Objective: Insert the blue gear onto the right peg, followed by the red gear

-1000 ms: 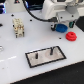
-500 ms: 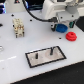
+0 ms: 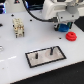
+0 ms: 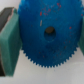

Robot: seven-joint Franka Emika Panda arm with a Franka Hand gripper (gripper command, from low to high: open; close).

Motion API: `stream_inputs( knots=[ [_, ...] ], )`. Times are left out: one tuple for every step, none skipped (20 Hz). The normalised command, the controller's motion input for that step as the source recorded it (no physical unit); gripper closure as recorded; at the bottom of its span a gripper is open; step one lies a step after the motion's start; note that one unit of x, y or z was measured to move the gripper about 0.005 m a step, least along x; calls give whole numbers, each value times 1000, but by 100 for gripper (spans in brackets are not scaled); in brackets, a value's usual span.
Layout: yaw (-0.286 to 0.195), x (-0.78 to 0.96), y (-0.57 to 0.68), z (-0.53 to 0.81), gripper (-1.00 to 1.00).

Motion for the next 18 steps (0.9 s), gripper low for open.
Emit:
stream_inputs(
  knots=[
    [0,209,-151,490,100],
    [0,261,-170,554,100],
    [0,260,-154,575,100],
    [0,287,-159,586,100],
    [0,311,-186,581,100],
    [0,389,-240,545,100],
    [0,396,-260,555,100],
    [0,410,-265,540,100],
    [0,410,-277,512,100],
    [0,436,-299,486,100],
    [0,447,-319,498,100],
    [0,441,-343,469,100],
    [0,439,-360,449,100],
    [0,482,-270,440,100],
    [0,474,-383,399,100],
    [0,562,-394,429,100],
    [0,584,-391,431,100],
    [0,630,-352,404,100]
  ],
)
